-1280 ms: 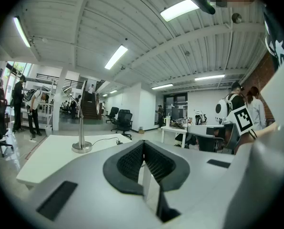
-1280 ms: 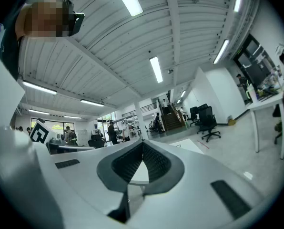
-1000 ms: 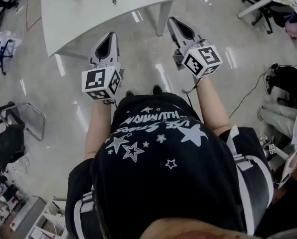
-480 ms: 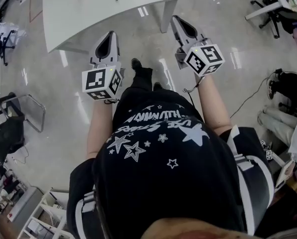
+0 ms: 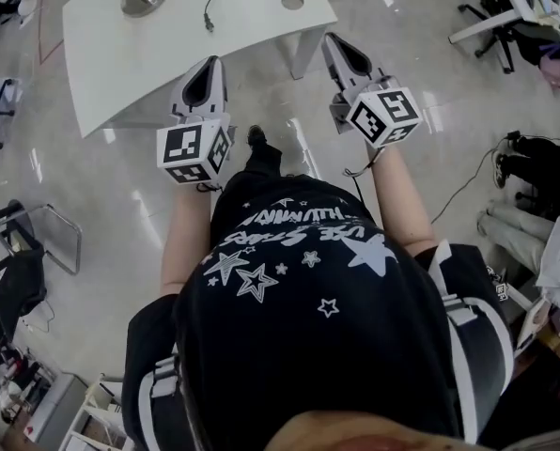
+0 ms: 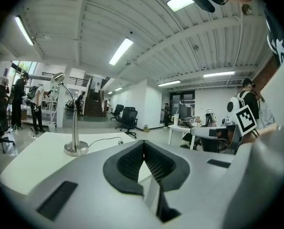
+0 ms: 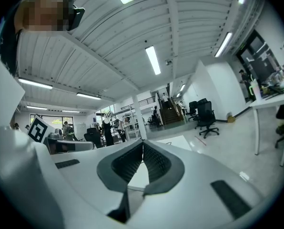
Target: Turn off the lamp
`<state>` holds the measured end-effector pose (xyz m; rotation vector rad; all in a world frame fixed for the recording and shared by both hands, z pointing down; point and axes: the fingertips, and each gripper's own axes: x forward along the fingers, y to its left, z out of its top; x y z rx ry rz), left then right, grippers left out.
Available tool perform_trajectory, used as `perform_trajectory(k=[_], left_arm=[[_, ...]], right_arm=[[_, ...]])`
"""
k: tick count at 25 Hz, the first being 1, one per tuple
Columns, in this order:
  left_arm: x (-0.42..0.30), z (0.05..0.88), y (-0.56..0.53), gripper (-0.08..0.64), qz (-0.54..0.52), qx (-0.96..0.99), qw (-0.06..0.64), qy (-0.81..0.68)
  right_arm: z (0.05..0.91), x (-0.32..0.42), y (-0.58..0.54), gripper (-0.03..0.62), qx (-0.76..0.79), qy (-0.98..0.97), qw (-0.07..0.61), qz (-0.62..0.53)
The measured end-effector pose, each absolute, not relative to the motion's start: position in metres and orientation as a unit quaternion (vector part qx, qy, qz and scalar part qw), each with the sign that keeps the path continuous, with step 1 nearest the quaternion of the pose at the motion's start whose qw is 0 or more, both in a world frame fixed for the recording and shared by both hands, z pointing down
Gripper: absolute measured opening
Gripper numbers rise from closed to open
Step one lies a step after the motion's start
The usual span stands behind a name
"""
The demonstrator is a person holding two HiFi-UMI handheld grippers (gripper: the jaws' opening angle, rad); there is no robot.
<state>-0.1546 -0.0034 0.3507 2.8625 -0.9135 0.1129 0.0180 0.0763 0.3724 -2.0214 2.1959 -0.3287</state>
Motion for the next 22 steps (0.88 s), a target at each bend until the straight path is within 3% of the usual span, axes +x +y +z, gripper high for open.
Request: perform_trajectory(k=[22], left_arm=[[-0.102, 0.357, -0.164, 0.011, 0.036, 0.966, 0.089, -0.241]], right_arm=[[0.357, 0.060, -0.073, 0.006, -0.718, 0.685, 0.065, -0.105]])
